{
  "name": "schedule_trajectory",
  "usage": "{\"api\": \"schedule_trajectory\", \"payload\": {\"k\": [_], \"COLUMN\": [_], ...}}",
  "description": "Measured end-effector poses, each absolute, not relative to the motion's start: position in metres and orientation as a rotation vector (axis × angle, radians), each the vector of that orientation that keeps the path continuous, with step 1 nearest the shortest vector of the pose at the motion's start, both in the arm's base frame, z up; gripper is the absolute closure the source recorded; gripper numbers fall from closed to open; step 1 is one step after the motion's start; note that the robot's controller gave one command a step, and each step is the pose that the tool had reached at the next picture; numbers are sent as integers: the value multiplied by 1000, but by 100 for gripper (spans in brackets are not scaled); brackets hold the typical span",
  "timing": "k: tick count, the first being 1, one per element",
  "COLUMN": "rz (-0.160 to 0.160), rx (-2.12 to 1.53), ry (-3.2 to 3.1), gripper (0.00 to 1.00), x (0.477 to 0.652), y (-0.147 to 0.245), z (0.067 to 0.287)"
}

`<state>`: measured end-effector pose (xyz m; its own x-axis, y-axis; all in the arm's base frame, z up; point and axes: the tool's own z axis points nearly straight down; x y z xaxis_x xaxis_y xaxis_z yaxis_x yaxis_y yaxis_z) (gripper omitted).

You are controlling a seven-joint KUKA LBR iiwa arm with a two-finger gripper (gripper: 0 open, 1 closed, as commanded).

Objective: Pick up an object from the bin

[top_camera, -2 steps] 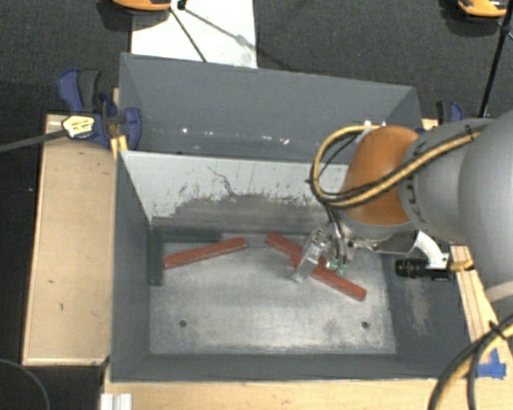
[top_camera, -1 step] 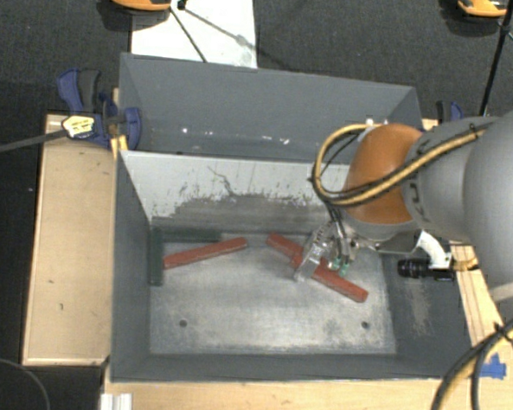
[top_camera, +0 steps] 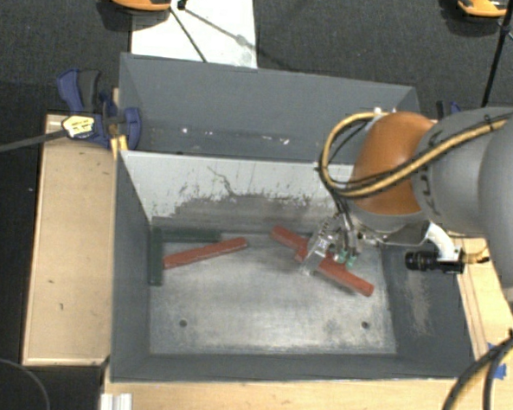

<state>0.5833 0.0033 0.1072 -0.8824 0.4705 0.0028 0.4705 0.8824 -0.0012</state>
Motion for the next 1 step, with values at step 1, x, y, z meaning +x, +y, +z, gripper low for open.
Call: {"api": "schedule_trajectory", "payload": {"k": [1], "rz": [-2], "rx": [-761], "ry": [-3051], "gripper": [100], "x": [585], "y": [3], "z": [120]}}
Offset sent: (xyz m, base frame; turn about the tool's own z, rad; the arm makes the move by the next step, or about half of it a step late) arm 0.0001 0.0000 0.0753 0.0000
